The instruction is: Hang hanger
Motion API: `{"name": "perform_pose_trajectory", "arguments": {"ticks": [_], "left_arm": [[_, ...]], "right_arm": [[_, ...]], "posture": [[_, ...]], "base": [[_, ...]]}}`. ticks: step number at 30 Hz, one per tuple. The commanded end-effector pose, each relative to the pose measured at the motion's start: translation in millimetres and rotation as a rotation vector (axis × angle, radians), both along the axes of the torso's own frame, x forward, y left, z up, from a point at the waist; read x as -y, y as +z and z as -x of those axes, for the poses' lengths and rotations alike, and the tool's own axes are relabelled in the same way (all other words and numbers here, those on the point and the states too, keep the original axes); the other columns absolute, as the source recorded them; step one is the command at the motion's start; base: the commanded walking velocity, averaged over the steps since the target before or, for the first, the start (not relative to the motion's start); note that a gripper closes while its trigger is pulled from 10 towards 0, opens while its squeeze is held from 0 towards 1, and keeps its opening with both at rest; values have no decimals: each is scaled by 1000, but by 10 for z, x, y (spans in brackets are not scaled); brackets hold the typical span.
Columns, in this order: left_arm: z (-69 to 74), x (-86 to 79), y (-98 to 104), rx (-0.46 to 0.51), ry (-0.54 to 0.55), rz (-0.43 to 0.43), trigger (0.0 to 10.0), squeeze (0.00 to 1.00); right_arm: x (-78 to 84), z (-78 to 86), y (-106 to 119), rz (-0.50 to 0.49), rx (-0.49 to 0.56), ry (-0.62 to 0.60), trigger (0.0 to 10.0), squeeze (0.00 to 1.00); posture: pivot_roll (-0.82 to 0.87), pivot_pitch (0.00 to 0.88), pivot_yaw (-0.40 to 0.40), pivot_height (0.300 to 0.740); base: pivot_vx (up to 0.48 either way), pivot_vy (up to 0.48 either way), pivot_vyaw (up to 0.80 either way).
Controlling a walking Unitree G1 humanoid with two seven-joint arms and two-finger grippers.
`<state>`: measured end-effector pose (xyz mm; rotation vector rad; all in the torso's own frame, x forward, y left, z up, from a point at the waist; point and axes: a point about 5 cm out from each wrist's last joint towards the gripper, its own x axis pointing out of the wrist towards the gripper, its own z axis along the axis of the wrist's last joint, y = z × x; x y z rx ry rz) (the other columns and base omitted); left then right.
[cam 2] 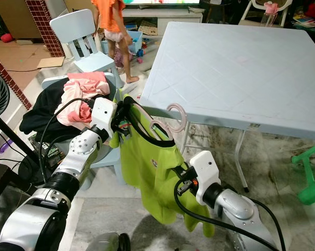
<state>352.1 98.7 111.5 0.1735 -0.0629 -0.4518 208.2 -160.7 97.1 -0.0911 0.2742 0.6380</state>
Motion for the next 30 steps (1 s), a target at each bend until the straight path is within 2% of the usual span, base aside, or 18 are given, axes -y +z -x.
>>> {"name": "perform_pose_trajectory", "arguments": {"ticks": [1,5,13,19,21,22,23,24,25,30], "left_arm": [[-36,-37,41,15,-1,-30,0,0],[-50,-76,53,21,12,-37,0,0],[-72,-292,69,35,82,-60,0,0],[-108,-495,168,75,155,-69,0,0],[-110,-514,177,78,160,-70,0,0],[-115,-550,187,79,168,-71,0,0],[-116,-557,188,78,169,-71,0,0],[-116,-578,186,77,177,-74,0,0],[-116,-578,186,77,177,-74,0,0],[-113,-602,161,58,178,-66,0,0]], "right_arm": [[38,-18,58,-6,31,-10,10000,0],[77,-5,51,-1,28,-22,10000,0],[255,21,10,38,17,-66,10000,0],[611,170,-114,130,-37,-122,10000,0],[660,195,-122,144,-42,-124,10000,0],[772,250,-140,175,-55,-127,10000,0],[795,262,-143,181,-58,-126,10000,0],[882,296,-138,193,-62,-133,10000,0],[882,296,-138,193,-62,-133,10000,0],[1143,358,23,197,-29,-109,10000,0]], "posture": [[-124,0,56,740],[-124,0,56,740],[-114,0,47,740],[-115,0,47,740],[-115,0,47,740],[-115,0,47,740],[-115,0,47,740],[-123,0,52,740],[-123,0,52,740],[-138,0,65,740]], "base": [[0,0,0],[0,0,0],[0,0,0],[0,0,0],[0,0,0],[0,0,0],[0,0,0],[0,0,0],[0,0,0],[0,0,0]]}}
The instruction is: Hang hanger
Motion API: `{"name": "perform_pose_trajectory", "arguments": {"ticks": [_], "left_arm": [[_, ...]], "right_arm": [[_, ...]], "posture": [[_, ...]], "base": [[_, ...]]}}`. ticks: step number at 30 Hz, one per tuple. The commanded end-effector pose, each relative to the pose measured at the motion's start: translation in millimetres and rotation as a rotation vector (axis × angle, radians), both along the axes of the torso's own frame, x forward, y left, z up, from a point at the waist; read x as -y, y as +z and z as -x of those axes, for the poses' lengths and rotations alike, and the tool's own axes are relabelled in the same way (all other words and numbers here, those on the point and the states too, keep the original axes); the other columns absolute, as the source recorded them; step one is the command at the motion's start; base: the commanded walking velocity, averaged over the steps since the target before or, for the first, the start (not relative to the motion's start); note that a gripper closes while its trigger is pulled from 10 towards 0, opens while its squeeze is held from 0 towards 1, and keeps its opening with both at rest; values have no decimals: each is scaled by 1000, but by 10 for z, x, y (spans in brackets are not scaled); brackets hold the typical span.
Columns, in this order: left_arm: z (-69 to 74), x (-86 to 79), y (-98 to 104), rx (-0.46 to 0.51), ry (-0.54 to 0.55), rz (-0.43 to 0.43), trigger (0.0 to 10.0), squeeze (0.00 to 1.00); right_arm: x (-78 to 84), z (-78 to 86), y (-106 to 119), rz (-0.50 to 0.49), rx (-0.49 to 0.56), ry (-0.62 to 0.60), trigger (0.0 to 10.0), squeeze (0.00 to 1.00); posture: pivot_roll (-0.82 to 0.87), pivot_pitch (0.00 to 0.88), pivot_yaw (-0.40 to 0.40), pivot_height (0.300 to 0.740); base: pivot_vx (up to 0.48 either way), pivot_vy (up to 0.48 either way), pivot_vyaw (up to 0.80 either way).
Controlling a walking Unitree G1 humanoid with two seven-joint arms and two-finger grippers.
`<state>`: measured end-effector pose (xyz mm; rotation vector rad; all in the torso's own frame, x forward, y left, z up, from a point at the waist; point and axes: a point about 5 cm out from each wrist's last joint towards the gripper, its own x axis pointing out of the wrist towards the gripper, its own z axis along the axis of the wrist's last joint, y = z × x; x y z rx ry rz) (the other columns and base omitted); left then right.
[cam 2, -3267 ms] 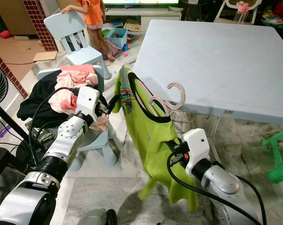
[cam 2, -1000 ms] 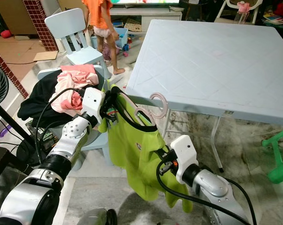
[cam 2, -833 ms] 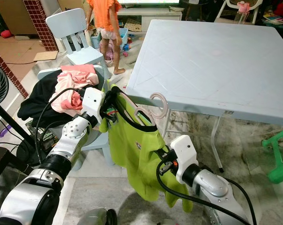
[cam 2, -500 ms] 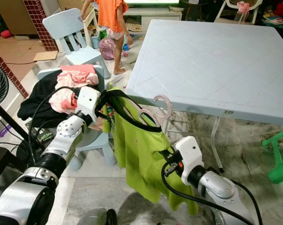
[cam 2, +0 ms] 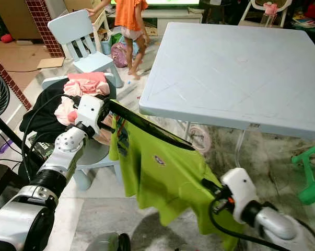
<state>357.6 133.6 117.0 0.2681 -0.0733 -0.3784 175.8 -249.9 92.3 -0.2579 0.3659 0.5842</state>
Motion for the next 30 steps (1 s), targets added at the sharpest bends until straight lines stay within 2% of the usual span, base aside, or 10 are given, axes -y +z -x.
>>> {"name": "perform_pose_trajectory", "arguments": {"ticks": [1,4,5,9,14,17,19,22,26,30], "left_arm": [[-54,-245,92,19,99,21,0,0],[-47,-225,53,-3,93,24,0,0],[-45,-221,36,-14,94,30,0,0],[-47,-231,2,-48,88,41,0,0],[-53,-279,-40,-101,102,75,0,0],[-51,-285,-76,-140,90,91,0,0],[-48,-281,-102,-169,91,126,0,0],[-35,-248,-157,-218,63,135,0,0],[21,-117,-259,-300,-14,170,0,0],[24,-3,-215,-282,-46,215,0,0]], "right_arm": [[255,46,116,-19,9,-54,10000,0],[209,92,236,-97,-4,41,10000,0],[172,137,299,-110,-20,116,10000,0],[148,247,432,-135,-67,248,10000,0],[177,363,586,-128,-112,371,10000,0],[193,364,753,-179,-118,417,10000,0],[200,368,800,-155,-121,451,10000,0],[223,307,885,-140,-86,450,10000,0],[231,96,1017,-159,63,359,10000,0],[217,-88,1005,-121,182,251,10000,0]], "posture": [[-139,0,66,740],[-141,0,72,740],[-142,0,75,740],[-143,0,82,740],[-145,0,88,740],[-148,0,92,740],[-148,0,93,740],[-149,0,95,740],[-148,0,95,740],[-147,0,92,740]], "base": [[0,0,0],[0,0,0],[0,0,0],[0,0,0],[0,0,0],[0,0,0],[0,0,0],[0,0,0],[0,0,0],[0,0,0]]}}
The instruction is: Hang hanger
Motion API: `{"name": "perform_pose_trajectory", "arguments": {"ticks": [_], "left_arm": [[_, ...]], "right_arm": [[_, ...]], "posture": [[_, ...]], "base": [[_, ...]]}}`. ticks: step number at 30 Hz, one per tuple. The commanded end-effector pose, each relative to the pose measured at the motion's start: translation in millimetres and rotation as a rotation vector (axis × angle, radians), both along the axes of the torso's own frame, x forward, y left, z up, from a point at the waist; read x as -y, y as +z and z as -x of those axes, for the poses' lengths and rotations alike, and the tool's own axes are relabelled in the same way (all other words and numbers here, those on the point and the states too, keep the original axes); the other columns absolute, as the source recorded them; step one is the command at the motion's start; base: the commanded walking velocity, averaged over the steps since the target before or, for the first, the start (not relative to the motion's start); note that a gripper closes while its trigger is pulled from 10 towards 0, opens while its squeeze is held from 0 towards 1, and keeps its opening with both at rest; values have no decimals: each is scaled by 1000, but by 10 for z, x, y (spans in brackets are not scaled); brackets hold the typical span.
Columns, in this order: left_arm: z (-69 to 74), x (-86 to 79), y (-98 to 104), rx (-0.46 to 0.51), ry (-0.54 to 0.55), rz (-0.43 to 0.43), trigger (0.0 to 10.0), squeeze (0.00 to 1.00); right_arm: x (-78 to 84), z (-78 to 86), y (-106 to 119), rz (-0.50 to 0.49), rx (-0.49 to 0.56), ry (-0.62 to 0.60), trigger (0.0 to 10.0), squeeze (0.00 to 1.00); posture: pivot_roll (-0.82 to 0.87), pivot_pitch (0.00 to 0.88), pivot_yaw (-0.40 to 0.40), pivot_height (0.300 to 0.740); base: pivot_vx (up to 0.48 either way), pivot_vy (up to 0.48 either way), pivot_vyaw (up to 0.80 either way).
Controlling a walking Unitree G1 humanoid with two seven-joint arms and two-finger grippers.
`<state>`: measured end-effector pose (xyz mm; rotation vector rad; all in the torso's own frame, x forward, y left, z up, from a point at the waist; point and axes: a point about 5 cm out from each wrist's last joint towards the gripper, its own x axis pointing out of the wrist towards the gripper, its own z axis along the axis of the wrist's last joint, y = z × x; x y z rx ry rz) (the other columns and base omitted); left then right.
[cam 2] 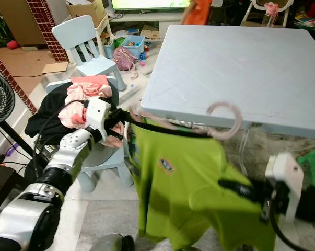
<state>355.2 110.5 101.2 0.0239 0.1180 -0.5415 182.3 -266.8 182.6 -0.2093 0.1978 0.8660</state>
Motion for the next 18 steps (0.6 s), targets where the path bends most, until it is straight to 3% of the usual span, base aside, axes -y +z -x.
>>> {"name": "perform_pose_trajectory", "arguments": {"ticks": [1,6,7,11,12,13,14,15,16,18], "left_arm": [[0,-206,-46,-34,86,8,0,0],[34,-69,-63,-36,31,3,0,0],[54,-14,-74,-38,5,1,0,0],[135,161,-114,-39,-98,-30,0,0],[221,259,-196,-48,-192,-108,0,0],[275,300,-259,-54,-245,-171,2118,0],[334,333,-328,-61,-296,-228,9882,0],[400,366,-392,-64,-349,-268,10000,0],[454,391,-440,-63,-385,-291,10000,1000],[564,452,-513,-57,-432,-290,10000,1000]], "right_arm": [[32,-47,88,-6,96,-51,10000,0],[-116,-116,-33,-26,118,-78,10000,0],[-180,-163,-50,-69,129,-116,10000,0],[-250,-352,-110,-80,188,-293,10000,0],[-278,-442,-148,-108,203,-382,10000,0],[-291,-480,-169,-104,215,-420,10000,0],[-301,-514,-199,-94,220,-458,10000,0],[-324,-539,-227,-96,225,-483,10000,0],[-354,-553,-252,-102,224,-488,10000,0],[-465,-571,-340,-78,199,-427,10000,0]], "posture": [[-147,0,92,740],[-140,0,89,740],[-140,0,89,740],[-140,0,88,740],[-140,0,86,740],[-135,0,86,740],[-135,0,86,740],[-135,0,86,740],[-135,0,86,740],[-135,0,86,740]], "base": [[0,0,0],[0,0,0],[0,0,0],[0,0,0],[0,0,0],[0,0,0],[0,0,0],[0,0,0],[0,0,0],[0,0,0]]}}
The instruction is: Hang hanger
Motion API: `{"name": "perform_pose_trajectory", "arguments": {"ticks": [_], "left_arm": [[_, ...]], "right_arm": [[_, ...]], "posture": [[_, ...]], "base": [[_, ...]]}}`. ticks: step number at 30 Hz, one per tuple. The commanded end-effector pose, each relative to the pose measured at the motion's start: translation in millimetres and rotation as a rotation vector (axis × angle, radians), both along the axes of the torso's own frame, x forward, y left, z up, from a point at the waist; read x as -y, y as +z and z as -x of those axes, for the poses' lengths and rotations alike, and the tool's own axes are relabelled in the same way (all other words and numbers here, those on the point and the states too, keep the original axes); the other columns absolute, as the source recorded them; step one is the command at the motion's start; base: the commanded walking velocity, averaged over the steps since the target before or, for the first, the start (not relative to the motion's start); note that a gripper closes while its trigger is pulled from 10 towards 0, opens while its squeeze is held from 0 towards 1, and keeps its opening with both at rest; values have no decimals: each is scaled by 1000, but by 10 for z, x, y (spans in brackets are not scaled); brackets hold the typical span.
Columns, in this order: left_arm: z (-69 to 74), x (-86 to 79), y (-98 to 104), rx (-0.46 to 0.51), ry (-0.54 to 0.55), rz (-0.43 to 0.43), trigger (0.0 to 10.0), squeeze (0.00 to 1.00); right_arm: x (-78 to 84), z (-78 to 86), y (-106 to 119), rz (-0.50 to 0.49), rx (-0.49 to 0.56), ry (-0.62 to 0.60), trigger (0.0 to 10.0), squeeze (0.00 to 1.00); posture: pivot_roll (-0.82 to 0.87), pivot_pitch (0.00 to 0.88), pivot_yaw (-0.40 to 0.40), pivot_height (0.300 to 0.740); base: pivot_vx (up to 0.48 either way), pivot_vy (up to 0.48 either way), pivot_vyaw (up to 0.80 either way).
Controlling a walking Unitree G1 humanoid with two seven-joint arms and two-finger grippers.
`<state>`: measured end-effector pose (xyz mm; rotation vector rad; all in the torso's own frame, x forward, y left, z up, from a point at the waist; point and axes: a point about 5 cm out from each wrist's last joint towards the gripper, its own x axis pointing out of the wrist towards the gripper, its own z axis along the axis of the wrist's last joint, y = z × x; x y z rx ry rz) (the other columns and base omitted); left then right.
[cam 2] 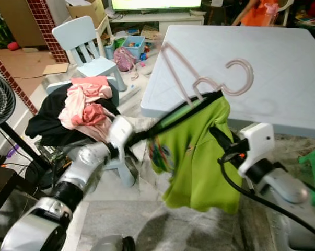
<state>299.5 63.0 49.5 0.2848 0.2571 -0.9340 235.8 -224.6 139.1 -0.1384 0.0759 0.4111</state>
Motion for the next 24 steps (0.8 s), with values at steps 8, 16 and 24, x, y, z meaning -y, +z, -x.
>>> {"name": "perform_pose_trajectory", "arguments": {"ticks": [8,16,24], "left_arm": [[147,-10,17,80,-128,-5,10000,1000],[281,-172,140,211,-227,-7,10000,1000],[294,-335,316,301,-258,-37,10000,1000]], "right_arm": [[-18,-261,-167,209,-11,21,10000,0],[13,-382,-417,425,-44,224,10000,0],[181,-257,-448,432,-155,519,10000,0]], "posture": [[-110,0,96,740],[-79,0,84,740],[-61,0,71,740]], "base": [[0,0,0],[0,0,0],[0,0,0]]}}
